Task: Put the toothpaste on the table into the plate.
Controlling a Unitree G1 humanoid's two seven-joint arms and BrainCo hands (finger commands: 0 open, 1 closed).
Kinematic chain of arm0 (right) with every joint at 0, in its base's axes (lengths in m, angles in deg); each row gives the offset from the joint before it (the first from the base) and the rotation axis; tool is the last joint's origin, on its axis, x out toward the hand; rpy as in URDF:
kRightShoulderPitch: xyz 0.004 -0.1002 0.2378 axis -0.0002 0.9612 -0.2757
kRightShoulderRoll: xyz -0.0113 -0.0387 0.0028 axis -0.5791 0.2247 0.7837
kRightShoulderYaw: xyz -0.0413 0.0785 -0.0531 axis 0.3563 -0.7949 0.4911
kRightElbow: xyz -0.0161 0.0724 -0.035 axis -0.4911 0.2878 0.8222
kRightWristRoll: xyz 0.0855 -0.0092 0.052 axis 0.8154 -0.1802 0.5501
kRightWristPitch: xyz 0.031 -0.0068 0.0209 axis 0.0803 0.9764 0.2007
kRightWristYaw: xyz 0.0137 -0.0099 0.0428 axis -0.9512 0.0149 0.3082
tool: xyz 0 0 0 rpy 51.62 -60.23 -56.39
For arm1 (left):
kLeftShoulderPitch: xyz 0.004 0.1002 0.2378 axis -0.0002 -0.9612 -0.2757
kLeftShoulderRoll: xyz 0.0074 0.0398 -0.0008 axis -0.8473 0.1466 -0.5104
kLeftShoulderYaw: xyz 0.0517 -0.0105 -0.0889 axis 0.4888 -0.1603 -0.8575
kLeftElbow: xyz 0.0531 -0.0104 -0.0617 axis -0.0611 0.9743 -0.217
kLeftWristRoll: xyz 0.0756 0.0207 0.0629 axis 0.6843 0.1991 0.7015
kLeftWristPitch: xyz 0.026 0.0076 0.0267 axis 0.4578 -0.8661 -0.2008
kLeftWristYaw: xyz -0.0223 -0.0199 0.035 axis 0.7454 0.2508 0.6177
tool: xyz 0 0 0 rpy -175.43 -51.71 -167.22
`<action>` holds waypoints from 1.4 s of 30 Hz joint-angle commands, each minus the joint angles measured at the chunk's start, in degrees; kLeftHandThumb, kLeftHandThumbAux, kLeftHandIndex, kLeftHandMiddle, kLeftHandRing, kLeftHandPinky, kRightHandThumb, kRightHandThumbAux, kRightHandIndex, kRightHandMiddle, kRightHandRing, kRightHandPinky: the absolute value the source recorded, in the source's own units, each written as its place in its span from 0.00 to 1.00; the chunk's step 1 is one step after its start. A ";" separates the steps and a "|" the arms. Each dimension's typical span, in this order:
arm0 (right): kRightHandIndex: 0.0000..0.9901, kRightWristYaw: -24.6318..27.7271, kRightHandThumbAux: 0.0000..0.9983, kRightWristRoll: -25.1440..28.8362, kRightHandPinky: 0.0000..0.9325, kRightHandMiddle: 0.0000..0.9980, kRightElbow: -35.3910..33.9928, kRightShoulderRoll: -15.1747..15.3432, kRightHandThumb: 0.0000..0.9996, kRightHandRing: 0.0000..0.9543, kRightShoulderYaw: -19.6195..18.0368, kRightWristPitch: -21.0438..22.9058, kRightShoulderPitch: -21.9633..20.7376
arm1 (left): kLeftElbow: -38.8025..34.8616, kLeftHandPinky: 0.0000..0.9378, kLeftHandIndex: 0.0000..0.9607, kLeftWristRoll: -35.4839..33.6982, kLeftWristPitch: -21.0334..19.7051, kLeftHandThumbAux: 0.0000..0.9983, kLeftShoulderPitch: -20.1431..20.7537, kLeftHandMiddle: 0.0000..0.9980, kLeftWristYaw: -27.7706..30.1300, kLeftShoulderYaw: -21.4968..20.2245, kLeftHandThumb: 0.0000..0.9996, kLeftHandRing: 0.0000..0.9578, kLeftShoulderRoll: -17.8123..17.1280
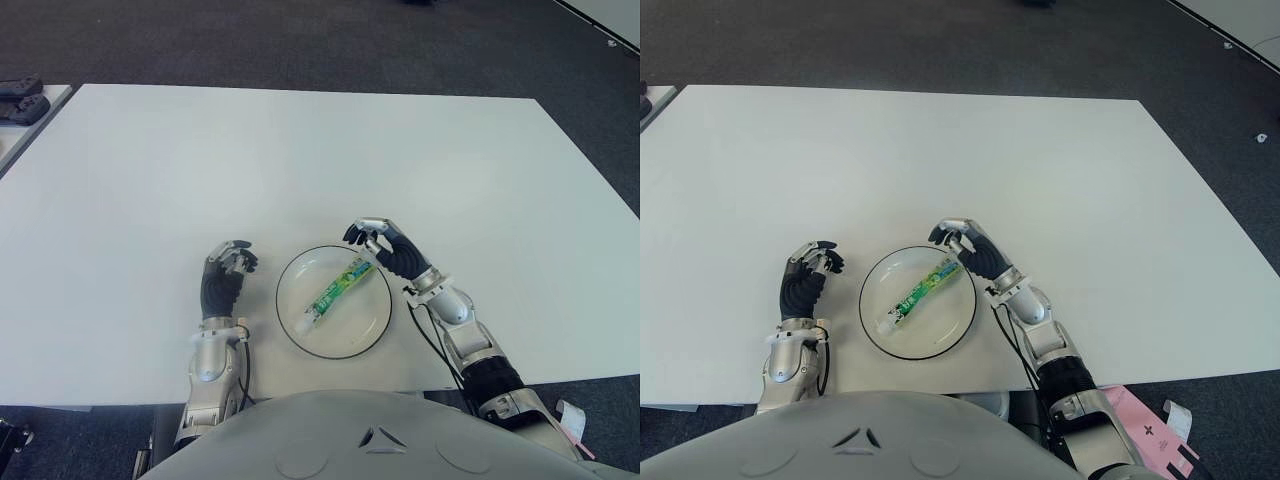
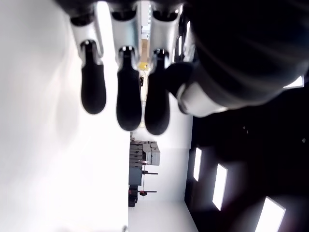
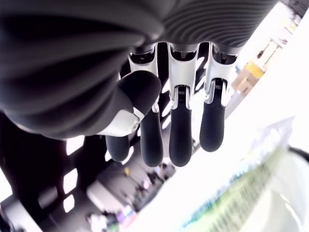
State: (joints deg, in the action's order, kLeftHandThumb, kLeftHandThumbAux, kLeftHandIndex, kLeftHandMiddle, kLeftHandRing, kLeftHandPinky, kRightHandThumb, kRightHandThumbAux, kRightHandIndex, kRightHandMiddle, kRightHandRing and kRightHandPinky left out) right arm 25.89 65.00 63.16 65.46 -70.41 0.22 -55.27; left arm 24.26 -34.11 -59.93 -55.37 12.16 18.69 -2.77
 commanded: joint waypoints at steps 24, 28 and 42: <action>0.44 -3.27 0.66 37.75 0.58 0.46 -16.09 -16.23 0.94 0.51 -20.29 40.60 7.30 | 3.14 0.57 0.45 -1.17 -2.18 0.72 0.27 0.57 0.25 -0.06 0.70 0.58 0.65; 0.44 -5.22 0.66 37.90 0.59 0.47 -15.64 -17.19 0.94 0.50 -21.98 43.36 7.21 | 3.18 0.57 0.45 -1.24 -2.41 0.72 0.36 0.57 0.26 -0.10 0.70 0.58 0.64; 0.43 -11.94 0.66 32.38 0.59 0.48 -8.81 -19.13 0.94 0.49 -24.65 46.63 5.65 | 3.37 0.57 0.45 -1.29 -2.48 0.72 0.76 0.57 0.15 -0.30 0.70 0.58 0.58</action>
State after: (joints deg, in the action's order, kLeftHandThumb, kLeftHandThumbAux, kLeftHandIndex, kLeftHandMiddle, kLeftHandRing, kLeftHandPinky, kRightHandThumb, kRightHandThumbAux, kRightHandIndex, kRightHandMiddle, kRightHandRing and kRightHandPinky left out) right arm 16.11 98.99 51.94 46.98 -94.54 44.10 -49.96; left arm 25.25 -35.14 -60.03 -54.02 12.24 18.65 -3.11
